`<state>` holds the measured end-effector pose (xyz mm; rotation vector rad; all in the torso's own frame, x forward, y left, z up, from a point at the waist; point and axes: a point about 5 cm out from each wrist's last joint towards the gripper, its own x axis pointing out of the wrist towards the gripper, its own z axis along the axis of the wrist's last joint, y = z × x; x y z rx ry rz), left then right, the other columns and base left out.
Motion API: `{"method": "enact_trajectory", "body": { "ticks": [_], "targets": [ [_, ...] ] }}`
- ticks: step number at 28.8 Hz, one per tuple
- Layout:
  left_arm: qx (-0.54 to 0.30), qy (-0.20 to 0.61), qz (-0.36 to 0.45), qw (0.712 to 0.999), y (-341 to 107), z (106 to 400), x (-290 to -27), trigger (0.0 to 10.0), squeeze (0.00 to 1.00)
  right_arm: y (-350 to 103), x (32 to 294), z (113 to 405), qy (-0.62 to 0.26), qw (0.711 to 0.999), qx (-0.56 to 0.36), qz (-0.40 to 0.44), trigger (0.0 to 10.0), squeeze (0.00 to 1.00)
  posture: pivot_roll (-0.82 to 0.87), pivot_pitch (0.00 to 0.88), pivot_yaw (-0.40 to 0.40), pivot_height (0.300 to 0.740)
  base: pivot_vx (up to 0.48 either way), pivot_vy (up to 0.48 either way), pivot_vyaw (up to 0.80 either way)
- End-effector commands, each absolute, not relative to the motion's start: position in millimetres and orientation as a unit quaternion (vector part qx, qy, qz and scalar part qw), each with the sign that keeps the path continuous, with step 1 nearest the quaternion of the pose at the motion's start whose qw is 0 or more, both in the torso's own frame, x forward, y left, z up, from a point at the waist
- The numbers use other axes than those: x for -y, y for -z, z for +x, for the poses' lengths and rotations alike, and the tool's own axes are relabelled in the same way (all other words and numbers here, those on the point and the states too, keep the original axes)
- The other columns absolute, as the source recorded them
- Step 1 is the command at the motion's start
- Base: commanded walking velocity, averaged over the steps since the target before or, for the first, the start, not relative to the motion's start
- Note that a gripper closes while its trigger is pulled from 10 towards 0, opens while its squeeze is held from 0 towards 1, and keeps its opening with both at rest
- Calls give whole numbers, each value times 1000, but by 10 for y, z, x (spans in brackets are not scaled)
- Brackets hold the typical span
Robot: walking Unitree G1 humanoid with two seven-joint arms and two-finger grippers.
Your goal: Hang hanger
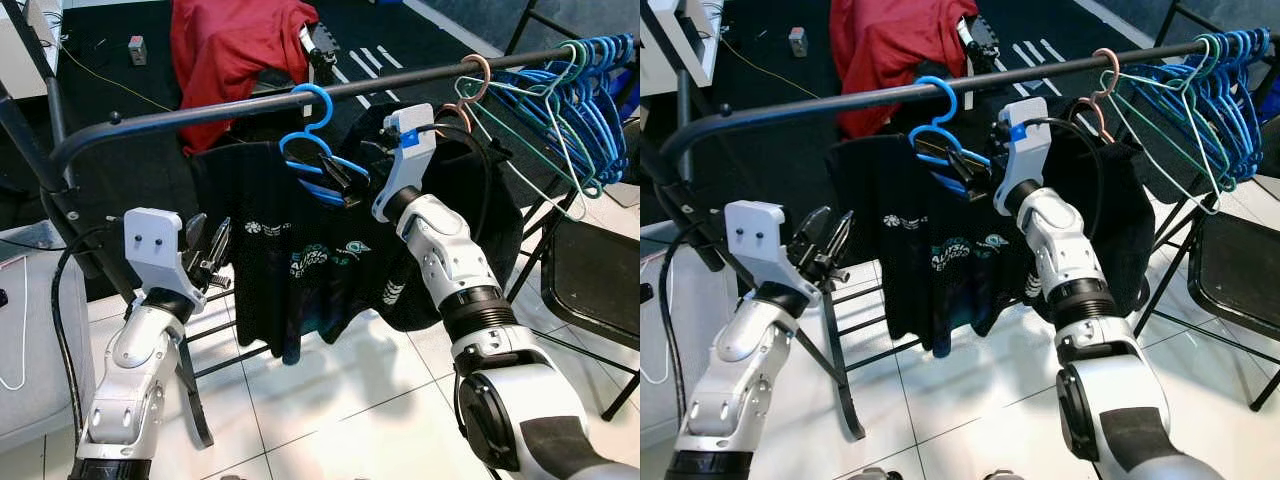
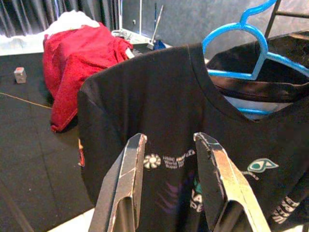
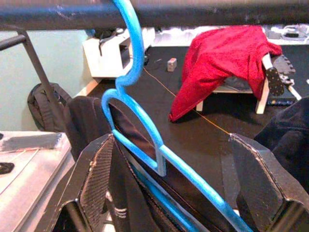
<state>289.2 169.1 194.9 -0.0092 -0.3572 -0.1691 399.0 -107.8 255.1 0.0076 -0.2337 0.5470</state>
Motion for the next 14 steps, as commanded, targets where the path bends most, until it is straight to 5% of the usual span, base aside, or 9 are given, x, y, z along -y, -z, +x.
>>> {"method": "enact_trajectory", "body": {
  "ticks": [1,14],
  "targets": [
    [169,85,4,982,-1905,2916,-1682,10000,0,-2615,1108,4008,-270,954,127,2,10000,0,-16,159,-16,740,0,0,0],
    [163,87,23,982,-1879,2951,-1690,10000,0,-2577,1075,3990,-339,934,109,-21,10000,0,-16,99,-24,740,0,0,0]
  ]
}}
